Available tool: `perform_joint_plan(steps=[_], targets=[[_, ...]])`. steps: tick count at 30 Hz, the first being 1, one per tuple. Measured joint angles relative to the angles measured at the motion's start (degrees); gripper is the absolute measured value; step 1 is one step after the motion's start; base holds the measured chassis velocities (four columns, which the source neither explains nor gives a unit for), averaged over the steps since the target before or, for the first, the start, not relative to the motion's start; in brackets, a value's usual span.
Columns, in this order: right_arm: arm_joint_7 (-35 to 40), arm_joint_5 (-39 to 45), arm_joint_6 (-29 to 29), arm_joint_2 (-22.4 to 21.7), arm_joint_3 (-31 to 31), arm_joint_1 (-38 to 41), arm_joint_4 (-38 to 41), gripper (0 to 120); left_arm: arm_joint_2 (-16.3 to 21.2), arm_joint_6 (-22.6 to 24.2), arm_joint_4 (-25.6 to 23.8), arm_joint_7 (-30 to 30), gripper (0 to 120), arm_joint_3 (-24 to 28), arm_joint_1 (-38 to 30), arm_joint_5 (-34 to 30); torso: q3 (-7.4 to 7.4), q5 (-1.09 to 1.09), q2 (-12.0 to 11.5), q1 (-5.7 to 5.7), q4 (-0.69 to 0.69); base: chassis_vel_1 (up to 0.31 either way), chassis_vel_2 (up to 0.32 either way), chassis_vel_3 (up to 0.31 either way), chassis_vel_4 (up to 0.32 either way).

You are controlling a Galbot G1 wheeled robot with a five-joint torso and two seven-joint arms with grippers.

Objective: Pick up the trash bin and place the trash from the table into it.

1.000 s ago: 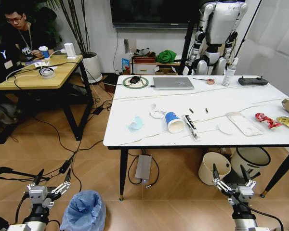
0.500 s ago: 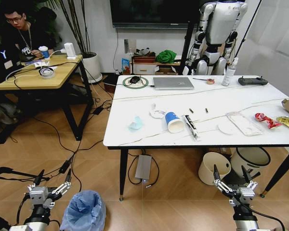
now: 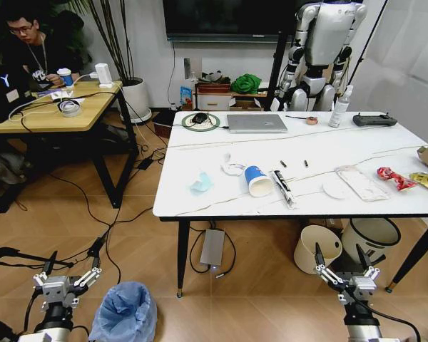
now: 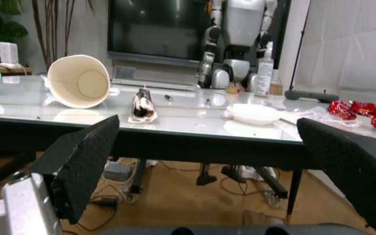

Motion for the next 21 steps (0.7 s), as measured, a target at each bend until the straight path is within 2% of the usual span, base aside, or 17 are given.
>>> perform_joint_plan(steps=[21], targets=[[-0.11,-0.26,0.47,0.0,0.49,-0.26,-0.11,100,1.32,0.81,0.05,0.87,100,0.27,-0.17,-1.63,-3.44,0.0,-6.12,-2.67,0.0,0.0,0.0,0.0,0.0]])
